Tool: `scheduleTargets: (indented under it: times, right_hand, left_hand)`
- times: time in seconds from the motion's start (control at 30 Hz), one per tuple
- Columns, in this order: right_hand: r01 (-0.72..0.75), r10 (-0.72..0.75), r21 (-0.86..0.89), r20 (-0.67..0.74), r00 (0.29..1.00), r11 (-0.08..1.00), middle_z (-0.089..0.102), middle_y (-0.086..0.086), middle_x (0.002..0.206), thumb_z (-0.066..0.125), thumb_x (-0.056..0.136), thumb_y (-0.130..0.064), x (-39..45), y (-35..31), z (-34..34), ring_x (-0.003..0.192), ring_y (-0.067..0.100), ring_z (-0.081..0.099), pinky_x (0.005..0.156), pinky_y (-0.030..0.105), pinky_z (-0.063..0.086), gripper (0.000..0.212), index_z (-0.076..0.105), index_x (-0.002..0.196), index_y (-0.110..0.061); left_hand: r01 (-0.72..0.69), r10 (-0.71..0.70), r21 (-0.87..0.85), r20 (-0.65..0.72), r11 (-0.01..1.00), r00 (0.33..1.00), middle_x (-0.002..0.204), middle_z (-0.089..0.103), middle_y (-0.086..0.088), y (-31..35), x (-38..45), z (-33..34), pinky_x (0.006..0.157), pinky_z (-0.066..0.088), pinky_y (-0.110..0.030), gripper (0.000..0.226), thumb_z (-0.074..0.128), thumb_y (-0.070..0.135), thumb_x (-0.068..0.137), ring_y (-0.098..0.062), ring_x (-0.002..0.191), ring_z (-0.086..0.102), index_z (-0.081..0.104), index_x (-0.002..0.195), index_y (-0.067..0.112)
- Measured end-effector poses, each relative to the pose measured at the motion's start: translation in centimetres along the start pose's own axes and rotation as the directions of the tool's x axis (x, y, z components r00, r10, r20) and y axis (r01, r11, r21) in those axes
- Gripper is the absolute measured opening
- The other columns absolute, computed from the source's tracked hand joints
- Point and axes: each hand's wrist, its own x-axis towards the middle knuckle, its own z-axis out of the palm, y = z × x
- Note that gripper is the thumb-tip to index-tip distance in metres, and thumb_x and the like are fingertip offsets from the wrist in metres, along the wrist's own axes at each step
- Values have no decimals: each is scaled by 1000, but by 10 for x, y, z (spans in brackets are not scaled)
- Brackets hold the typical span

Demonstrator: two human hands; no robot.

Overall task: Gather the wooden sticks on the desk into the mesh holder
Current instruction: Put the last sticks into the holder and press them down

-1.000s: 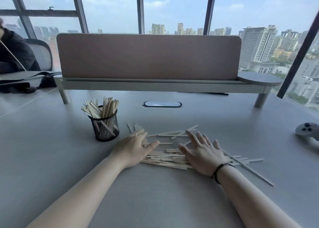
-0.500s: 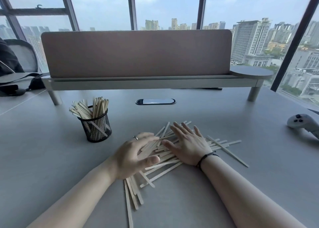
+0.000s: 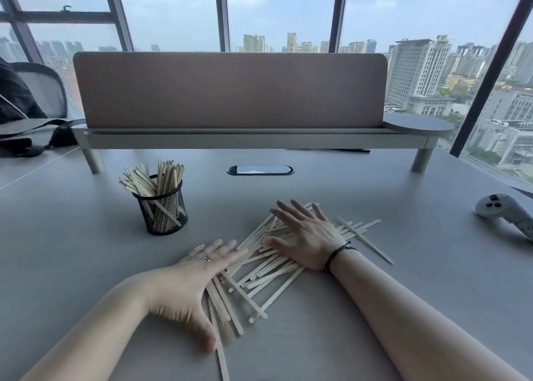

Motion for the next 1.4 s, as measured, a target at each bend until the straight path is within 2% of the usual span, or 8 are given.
scheduleTargets:
  times: [0.2,0.37,0.63,0.8,0.97,1.13,1.23,1.4]
  right_hand:
    - [30,-27,-22,100,995,999,14,-23,162,18,83,-83,8,-2,2,151,7,4,122,46,-4,80,18,153,-45]
    - [-21,21,0,-17,1000,1000,40,-16,147,27,85,-80,5,-8,6,139,10,32,118,38,15,70,43,141,-42]
    - [-187,201,89,-190,961,978,53,-1,112,41,83,-74,-8,-19,13,117,24,44,101,37,35,49,55,101,-31]
    - [-186,230,228,-186,955,956,53,-1,116,45,85,-70,-20,-26,12,119,23,45,99,37,39,50,59,110,-30]
    - [-204,266,175,-506,821,963,60,-5,124,36,87,-72,-37,-11,-10,120,21,52,107,41,35,60,63,118,-28]
    - [-589,601,123,-130,789,799,28,8,159,19,84,-81,-55,22,-12,151,26,11,120,54,2,79,33,146,-34]
    - [-560,570,155,-27,821,814,21,8,162,18,79,-84,-52,22,-7,151,26,9,120,51,5,86,26,150,-35]
    - [-342,362,229,-52,931,911,11,7,164,35,84,-80,-45,-8,-6,151,25,9,122,41,11,76,25,148,-41]
  left_hand:
    - [23,-26,-13,-268,1000,963,162,3,28,11,24,11,123,-7,-27,123,67,89,54,10,146,-9,10,155,49]
    - [47,-52,-23,-365,999,930,161,16,26,15,33,14,124,0,-27,112,57,93,61,13,141,2,19,155,44]
    - [124,-179,-137,-534,983,826,140,55,23,4,39,19,109,40,-33,93,48,95,64,-11,130,49,45,143,44]
    - [98,-145,-112,-551,989,822,142,55,23,2,39,18,110,40,-33,94,39,97,66,-8,131,49,49,141,41]
    - [102,-80,37,-385,994,920,160,23,23,6,28,13,125,8,-37,124,28,109,47,2,149,17,24,154,45]
    - [123,-104,25,-385,992,917,162,25,21,6,27,12,124,10,-30,104,48,94,66,1,150,16,20,154,47]
    - [184,-148,39,-439,982,886,160,32,19,-1,29,9,122,11,-33,100,32,96,66,-5,150,20,26,152,45]
    - [393,-348,26,-414,919,841,167,10,18,-12,31,12,122,1,-55,122,20,108,51,-20,155,1,15,156,46]
